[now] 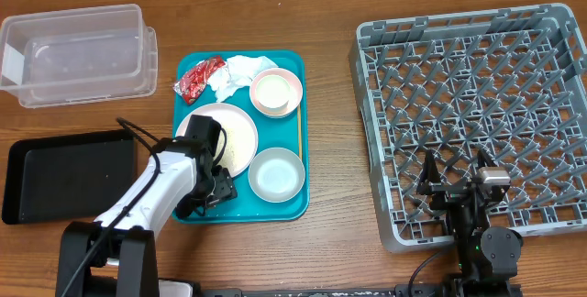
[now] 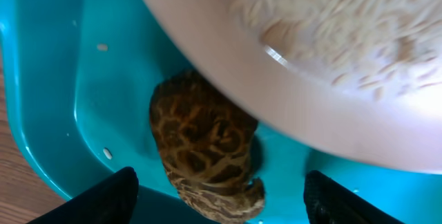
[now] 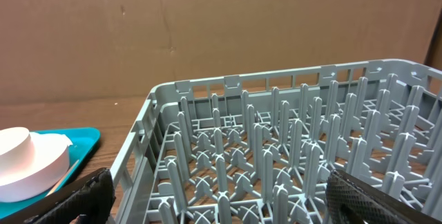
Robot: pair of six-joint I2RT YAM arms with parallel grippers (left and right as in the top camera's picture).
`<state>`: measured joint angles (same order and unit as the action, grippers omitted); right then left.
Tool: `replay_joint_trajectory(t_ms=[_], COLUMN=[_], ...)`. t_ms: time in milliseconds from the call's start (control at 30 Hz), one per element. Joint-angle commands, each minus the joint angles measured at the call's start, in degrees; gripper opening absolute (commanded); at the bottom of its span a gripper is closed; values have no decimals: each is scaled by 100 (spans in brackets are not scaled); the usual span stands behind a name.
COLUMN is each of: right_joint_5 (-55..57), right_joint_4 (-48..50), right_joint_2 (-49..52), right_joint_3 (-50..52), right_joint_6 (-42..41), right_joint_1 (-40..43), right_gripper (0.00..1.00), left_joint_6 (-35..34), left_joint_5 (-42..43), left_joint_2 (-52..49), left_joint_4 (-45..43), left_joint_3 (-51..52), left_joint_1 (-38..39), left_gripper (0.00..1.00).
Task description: Sort waste into correct bins and load items into the dishwasher
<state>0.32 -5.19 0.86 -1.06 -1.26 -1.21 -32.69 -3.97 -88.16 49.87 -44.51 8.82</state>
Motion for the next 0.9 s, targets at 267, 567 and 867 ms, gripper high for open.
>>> replay_joint_trajectory(t_ms=[267, 567, 867], right_joint_5=[42, 42, 44], right_joint_4=[37, 37, 37], right_joint_2=[-20, -20, -20], right_joint_3=[59, 59, 59], right_joint_6=[-2, -2, -4], right_joint_1=[-33, -33, -33], right_gripper=[100, 100, 100], left_joint_6=[-79, -214, -251], left_joint_5=[-223, -216, -46], left_joint_2=[-35, -33, -33], left_joint_4=[-278, -367, -343], left_joint_3=[94, 94, 96], left_joint_1=[17, 17, 20], left_gripper=[69, 54, 43])
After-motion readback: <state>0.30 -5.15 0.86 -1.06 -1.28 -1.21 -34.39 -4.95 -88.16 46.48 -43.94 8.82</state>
